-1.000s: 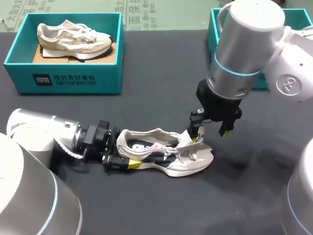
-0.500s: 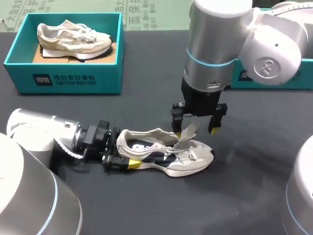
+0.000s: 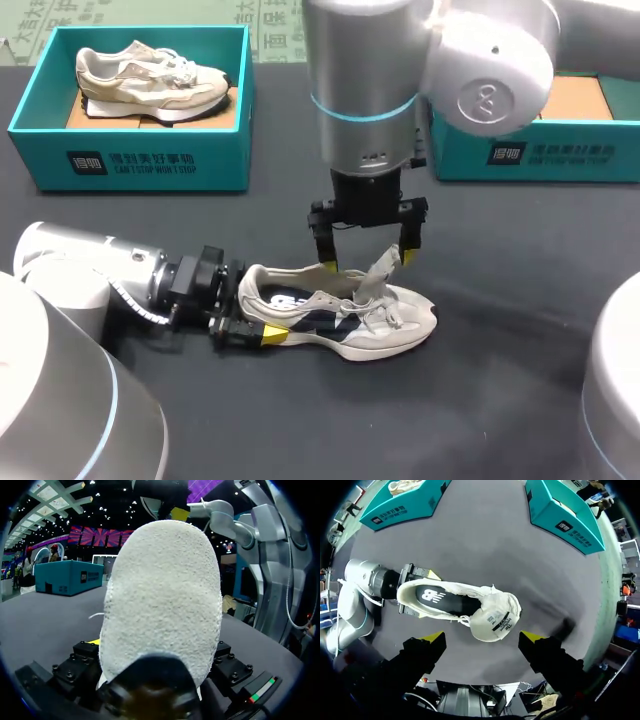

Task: Take the shoe out of the shoebox, open the shoe tongue, remove and reinsert the insole, then place the shoe into the shoebox

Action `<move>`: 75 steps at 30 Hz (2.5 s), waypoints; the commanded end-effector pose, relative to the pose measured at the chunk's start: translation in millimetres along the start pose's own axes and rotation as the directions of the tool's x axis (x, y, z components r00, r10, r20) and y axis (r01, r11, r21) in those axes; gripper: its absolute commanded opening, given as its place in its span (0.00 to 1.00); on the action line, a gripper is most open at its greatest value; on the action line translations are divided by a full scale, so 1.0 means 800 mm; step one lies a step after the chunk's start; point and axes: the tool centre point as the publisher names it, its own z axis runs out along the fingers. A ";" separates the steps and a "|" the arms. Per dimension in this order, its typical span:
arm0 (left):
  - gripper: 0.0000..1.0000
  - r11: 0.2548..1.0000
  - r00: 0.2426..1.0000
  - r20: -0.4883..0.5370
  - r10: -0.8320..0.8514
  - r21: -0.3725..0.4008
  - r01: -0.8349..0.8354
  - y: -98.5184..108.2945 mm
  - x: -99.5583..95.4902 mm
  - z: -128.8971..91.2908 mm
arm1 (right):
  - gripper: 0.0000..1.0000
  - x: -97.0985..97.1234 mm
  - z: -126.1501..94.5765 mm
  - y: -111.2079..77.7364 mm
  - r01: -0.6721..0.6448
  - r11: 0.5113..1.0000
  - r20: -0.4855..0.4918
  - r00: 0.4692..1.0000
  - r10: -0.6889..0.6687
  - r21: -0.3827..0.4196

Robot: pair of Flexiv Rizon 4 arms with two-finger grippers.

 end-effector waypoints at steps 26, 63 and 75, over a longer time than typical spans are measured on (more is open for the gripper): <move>0.00 1.000 1.000 0.000 -0.001 -0.001 0.001 0.000 -0.001 0.000 | 0.89 0.071 -0.024 0.016 0.714 0.695 0.045 0.700 -0.713 -0.089; 0.00 1.000 1.000 0.000 -0.001 -0.001 0.001 0.000 -0.001 0.000 | 0.00 0.078 0.007 0.024 0.924 0.371 0.038 0.375 -0.926 -0.097; 0.00 1.000 1.000 0.000 -0.001 -0.001 0.001 0.000 -0.001 0.000 | 0.00 0.098 0.062 0.031 0.961 0.254 0.066 0.261 -0.963 -0.106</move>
